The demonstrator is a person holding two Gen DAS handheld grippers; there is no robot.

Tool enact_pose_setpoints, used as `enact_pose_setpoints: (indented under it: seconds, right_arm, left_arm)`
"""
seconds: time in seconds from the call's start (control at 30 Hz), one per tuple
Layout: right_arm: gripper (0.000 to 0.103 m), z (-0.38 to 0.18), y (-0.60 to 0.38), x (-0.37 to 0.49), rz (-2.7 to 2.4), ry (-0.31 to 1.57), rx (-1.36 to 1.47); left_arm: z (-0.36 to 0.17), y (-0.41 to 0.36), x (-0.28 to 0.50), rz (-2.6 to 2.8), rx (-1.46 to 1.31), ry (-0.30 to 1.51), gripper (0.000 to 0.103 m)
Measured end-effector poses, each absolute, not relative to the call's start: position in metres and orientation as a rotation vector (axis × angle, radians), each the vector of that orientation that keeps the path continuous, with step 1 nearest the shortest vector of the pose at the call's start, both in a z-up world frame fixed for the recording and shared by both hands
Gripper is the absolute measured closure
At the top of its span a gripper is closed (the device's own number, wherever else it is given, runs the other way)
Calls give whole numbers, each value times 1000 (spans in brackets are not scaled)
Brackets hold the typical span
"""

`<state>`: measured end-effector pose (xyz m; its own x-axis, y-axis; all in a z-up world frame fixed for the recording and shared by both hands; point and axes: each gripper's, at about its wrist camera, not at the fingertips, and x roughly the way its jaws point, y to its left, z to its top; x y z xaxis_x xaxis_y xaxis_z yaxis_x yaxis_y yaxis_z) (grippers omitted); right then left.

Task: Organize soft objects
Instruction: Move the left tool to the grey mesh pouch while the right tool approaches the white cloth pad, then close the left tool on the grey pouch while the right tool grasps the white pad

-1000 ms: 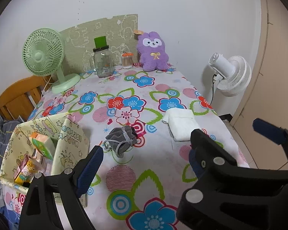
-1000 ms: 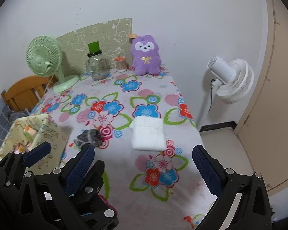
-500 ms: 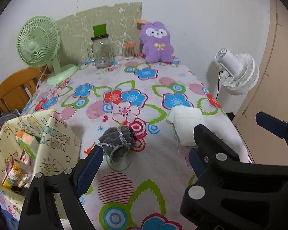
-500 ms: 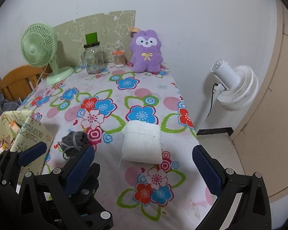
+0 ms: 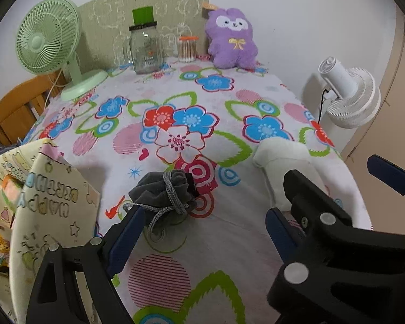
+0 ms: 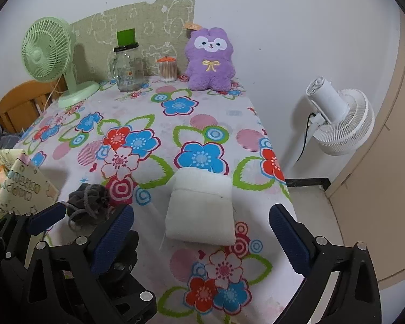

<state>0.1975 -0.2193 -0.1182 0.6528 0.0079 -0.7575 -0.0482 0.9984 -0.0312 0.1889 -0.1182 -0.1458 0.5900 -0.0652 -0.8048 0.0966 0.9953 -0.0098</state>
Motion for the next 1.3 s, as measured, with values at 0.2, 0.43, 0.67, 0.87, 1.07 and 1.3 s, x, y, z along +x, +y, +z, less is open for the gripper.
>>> enact_pose_setpoints:
  seconds: [0.2,0.43,0.67,0.87,1.07,1.3]
  right_arm:
    - [5,-129,-216,209,52,892,-30]
    - [5,-135,-209,218,62,896,-43]
    - [5,-141,-202,227,72,910,-47]
    - [5,-146,-197,232,78,921,-55]
    - [5,-146,-195,235,79,918,-62]
    - [5,-145,-199,232,76,912,-56]
  left_arm:
    - [-154,-112,197,-43,37,934,11]
    - [-163,-102,209,2,21,949,11]
    - [-170,-95,216,37,6,966,19]
    - [-175,-88,221,73,2,973,35]
    - [-174,-87,221,78,2,965,57]
    - [-171,-90,218,60,7,968,67]
